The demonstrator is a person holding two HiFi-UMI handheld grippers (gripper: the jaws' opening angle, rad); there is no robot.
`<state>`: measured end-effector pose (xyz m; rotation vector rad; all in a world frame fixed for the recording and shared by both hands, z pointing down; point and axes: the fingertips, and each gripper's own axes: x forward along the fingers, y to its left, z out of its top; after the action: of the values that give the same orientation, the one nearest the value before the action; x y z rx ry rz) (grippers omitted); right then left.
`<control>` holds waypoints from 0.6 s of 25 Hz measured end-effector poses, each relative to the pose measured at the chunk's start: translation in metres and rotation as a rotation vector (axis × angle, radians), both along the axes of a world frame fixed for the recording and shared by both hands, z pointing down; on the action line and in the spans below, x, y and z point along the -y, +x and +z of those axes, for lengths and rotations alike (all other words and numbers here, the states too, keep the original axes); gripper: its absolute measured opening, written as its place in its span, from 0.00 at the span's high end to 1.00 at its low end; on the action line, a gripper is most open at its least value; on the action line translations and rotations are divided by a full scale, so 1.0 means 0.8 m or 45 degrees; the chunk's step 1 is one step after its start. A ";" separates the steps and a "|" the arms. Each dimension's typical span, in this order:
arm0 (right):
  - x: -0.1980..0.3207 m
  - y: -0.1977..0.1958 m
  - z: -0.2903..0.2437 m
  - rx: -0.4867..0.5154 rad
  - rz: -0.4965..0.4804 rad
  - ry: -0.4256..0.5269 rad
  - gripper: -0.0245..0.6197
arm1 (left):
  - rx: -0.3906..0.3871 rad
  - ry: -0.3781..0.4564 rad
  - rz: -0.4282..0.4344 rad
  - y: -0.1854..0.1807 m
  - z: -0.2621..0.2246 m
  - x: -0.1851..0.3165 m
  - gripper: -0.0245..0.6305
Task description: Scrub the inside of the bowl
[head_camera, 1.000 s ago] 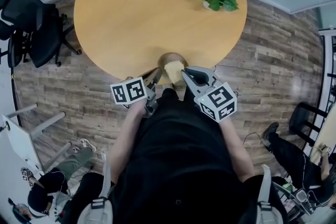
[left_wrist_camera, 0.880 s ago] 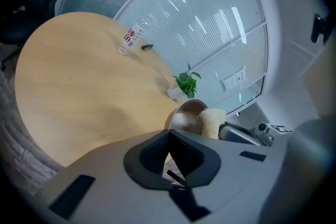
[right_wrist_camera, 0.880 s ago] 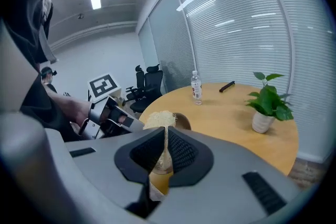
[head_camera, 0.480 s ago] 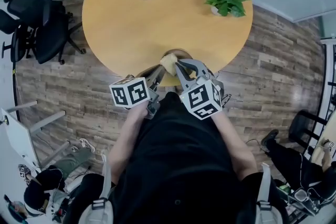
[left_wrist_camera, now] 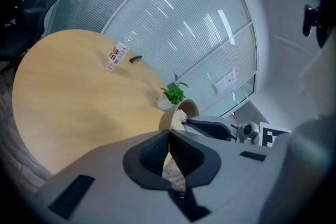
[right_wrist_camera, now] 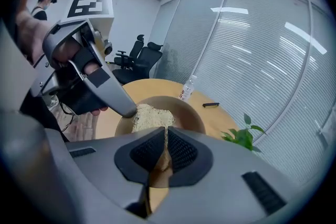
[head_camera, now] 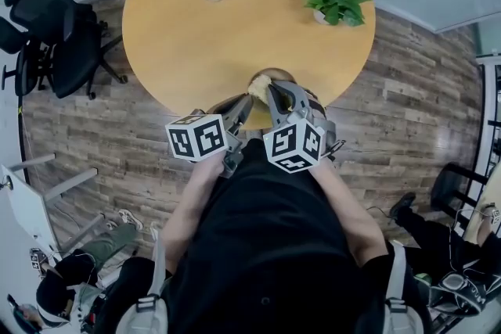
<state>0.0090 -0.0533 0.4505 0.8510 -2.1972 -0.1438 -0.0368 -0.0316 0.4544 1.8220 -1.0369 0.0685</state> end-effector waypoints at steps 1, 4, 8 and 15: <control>0.001 0.002 -0.001 -0.013 0.005 0.018 0.92 | 0.001 0.001 0.000 0.000 0.000 0.000 0.94; 0.009 0.010 -0.009 -0.143 0.012 0.156 0.92 | -0.002 -0.004 0.000 0.002 0.001 0.002 0.94; 0.015 0.015 -0.020 -0.287 -0.002 0.321 0.92 | 0.009 0.010 0.020 0.007 -0.002 0.003 0.94; 0.010 0.013 -0.011 -0.238 -0.009 0.235 0.92 | 0.035 0.061 0.040 0.011 -0.010 0.004 0.94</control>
<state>0.0194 -0.0610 0.4418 0.8925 -2.0336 -0.4190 -0.0282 -0.0351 0.4466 1.8862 -1.0370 0.0887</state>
